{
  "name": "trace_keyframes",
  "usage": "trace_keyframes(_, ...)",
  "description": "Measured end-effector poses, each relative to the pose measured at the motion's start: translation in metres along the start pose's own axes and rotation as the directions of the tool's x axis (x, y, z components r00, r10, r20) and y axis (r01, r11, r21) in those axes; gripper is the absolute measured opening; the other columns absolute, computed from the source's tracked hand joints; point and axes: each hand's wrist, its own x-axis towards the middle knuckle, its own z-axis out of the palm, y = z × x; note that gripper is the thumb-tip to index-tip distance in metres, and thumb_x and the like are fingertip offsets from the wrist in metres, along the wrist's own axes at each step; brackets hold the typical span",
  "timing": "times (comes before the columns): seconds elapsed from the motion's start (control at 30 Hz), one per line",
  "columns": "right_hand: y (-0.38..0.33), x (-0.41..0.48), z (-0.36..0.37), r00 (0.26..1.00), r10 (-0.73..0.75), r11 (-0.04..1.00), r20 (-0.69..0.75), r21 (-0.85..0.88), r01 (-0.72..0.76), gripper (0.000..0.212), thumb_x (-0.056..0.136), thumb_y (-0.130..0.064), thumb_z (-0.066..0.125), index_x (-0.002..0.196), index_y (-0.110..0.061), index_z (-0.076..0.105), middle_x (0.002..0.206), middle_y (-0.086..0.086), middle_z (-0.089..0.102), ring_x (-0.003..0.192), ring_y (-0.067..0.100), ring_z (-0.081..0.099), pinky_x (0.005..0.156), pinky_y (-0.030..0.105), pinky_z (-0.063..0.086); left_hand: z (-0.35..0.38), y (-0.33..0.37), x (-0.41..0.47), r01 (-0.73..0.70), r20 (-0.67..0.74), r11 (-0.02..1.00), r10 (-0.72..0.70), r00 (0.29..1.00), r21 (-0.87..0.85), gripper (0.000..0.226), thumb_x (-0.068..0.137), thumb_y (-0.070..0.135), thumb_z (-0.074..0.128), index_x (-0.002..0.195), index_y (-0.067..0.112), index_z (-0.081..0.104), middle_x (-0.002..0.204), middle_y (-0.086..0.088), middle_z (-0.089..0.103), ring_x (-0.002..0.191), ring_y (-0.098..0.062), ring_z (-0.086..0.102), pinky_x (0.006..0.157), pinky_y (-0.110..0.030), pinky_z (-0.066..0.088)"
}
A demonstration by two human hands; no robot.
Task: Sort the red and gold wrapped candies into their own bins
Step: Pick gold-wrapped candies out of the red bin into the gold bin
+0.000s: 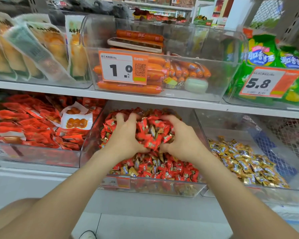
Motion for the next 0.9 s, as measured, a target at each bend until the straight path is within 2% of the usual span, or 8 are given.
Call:
trace_keyframes(0.13, 0.005, -0.012, 0.0, 0.997, -0.058, 0.959, 0.057, -0.273, 0.072, 0.086, 0.078, -0.024, 0.084, 0.149, -0.045, 0.04, 0.133, -0.001, 0.058, 0.123, 0.024, 0.057, 0.097, 0.042, 0.053, -0.01, -0.007, -0.014, -0.143, 0.094, 0.96, 0.123, 0.988, 0.241, 0.112, 0.056, 0.054, 0.098, 0.149, 0.035, 0.037, 0.137, 0.005, 0.035, 0.123, -0.023, 0.049, 0.102, -0.045, 0.05)
trace_keyframes(0.2, 0.004, -0.019, -0.005, 0.994, -0.048, 0.934, 0.095, -0.349, 0.079, 0.081, 0.082, -0.029, 0.083, 0.149, -0.047, 0.041, 0.134, -0.003, 0.056, 0.128, 0.024, 0.053, 0.1, 0.047, 0.053, -0.017, -0.01, -0.022, -0.176, 0.122, 0.931, 0.144, 0.982, 0.32, 0.113, 0.055, 0.061, 0.095, 0.149, 0.039, 0.038, 0.142, 0.009, 0.038, 0.129, -0.021, 0.044, 0.107, -0.046, 0.043)
trace_keyframes(0.3, 0.004, -0.026, -0.015, 0.991, -0.061, 0.905, 0.122, -0.412, 0.107, 0.07, 0.082, -0.04, 0.082, 0.143, -0.047, 0.049, 0.134, -0.008, 0.062, 0.128, 0.02, 0.056, 0.1, 0.046, 0.054, -0.026, -0.015, -0.032, -0.179, 0.112, 0.925, 0.15, 0.982, 0.335, 0.101, 0.051, 0.062, 0.096, 0.137, 0.043, 0.046, 0.135, 0.012, 0.038, 0.124, -0.018, 0.041, 0.104, -0.043, 0.042)
trace_keyframes(0.4, 0.005, -0.03, -0.019, 0.993, -0.078, 0.935, 0.09, -0.34, 0.104, 0.043, 0.083, -0.051, 0.079, 0.123, -0.044, 0.065, 0.104, -0.02, 0.072, 0.096, 0.01, 0.067, 0.085, 0.041, 0.06, -0.035, -0.02, -0.035, -0.173, 0.143, 0.954, 0.141, 0.98, 0.243, 0.082, 0.051, 0.064, 0.095, 0.122, 0.041, 0.061, 0.124, 0.014, 0.045, 0.119, -0.015, 0.045, 0.102, -0.04, 0.045)
trace_keyframes(0.57, 0.002, -0.03, -0.019, 0.981, -0.154, 0.981, -0.116, -0.139, 0.138, 0.019, 0.085, -0.015, 0.07, 0.095, -0.031, 0.074, 0.069, -0.015, 0.071, 0.066, 0.004, 0.068, 0.076, 0.03, 0.059, -0.032, -0.015, -0.032, -0.311, 0.111, 0.948, 0.303, 0.947, 0.072, 0.05, 0.075, 0.059, 0.087, 0.118, 0.038, 0.071, 0.114, 0.025, 0.066, 0.112, 0.004, 0.057, 0.101, -0.026, 0.045)
trace_keyframes(0.67, 0.0, -0.026, -0.008, 0.968, -0.252, 0.961, -0.021, -0.125, 0.247, 0.022, 0.085, -0.011, 0.073, 0.094, -0.032, 0.073, 0.081, -0.015, 0.071, 0.077, 0.005, 0.067, 0.079, 0.029, 0.057, -0.017, -0.009, -0.028, -0.337, 0.099, 0.931, 0.326, 0.94, 0.14, 0.065, 0.083, 0.058, 0.08, 0.139, 0.033, 0.057, 0.13, 0.015, 0.064, 0.123, -0.006, 0.057, 0.106, -0.031, 0.047)
trace_keyframes(0.77, 0.006, -0.015, 0.004, 0.953, -0.276, 0.877, 0.122, -0.375, 0.302, 0.024, 0.088, -0.028, 0.08, 0.108, -0.036, 0.07, 0.099, -0.017, 0.07, 0.097, 0.01, 0.062, 0.089, 0.038, 0.052, -0.003, -0.009, -0.02, -0.32, 0.145, 0.911, 0.291, 0.946, 0.26, 0.08, 0.081, 0.064, 0.078, 0.145, 0.025, 0.05, 0.136, 0.006, 0.058, 0.127, -0.016, 0.054, 0.104, -0.037, 0.048)
trace_keyframes(0.9, 0.016, -0.007, -0.001, 0.976, -0.218, 0.861, -0.001, -0.471, 0.192, 0.021, 0.082, -0.022, 0.079, 0.097, -0.031, 0.067, 0.095, -0.012, 0.069, 0.098, 0.018, 0.061, 0.087, 0.04, 0.051, 0.001, -0.005, -0.013, -0.292, 0.162, 0.925, 0.259, 0.952, 0.244, 0.087, 0.076, 0.061, 0.084, 0.144, 0.021, 0.048, 0.134, 0.002, 0.055, 0.123, -0.02, 0.055, 0.099, -0.035, 0.049)
